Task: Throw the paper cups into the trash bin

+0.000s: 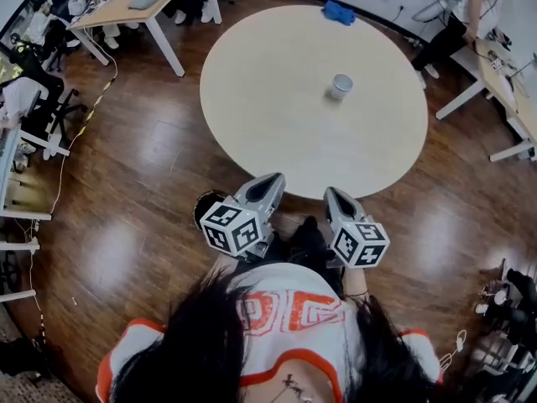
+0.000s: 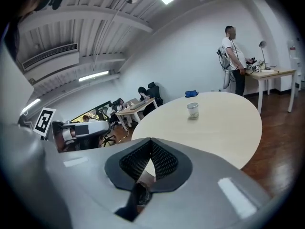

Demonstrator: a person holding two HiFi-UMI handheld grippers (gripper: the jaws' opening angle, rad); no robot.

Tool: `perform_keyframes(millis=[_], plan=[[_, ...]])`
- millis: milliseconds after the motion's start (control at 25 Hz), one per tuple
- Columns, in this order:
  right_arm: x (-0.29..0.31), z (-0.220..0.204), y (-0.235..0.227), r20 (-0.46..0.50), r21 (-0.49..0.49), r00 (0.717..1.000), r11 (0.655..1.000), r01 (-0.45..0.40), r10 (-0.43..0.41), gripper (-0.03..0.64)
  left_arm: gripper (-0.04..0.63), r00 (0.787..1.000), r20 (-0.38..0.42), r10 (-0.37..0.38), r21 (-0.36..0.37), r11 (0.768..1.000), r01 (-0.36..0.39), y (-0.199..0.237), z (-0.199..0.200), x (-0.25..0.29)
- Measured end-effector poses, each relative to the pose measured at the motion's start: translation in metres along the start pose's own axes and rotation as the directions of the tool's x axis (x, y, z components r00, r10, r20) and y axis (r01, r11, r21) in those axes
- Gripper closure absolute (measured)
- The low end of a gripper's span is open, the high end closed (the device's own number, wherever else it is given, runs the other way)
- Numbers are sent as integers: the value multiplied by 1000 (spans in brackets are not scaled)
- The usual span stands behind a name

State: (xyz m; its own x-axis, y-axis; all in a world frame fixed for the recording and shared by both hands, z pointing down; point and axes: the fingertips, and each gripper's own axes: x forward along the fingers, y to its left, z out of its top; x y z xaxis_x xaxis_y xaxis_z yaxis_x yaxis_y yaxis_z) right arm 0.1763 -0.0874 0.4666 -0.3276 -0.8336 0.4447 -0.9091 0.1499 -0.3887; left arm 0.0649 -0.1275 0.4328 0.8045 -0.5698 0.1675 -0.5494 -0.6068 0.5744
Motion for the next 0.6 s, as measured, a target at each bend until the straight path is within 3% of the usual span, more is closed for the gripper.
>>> perform_keyframes(millis=[320,600], plan=[[19,28,-50,0,-55,999,998,32,-32,615,595,999,2,41,-9,999,-41,17,3,28],[59,73,-96,-24,-143,1000,990,7,-10,615,595,994,46,95,-35,995,-94,33,21,73]])
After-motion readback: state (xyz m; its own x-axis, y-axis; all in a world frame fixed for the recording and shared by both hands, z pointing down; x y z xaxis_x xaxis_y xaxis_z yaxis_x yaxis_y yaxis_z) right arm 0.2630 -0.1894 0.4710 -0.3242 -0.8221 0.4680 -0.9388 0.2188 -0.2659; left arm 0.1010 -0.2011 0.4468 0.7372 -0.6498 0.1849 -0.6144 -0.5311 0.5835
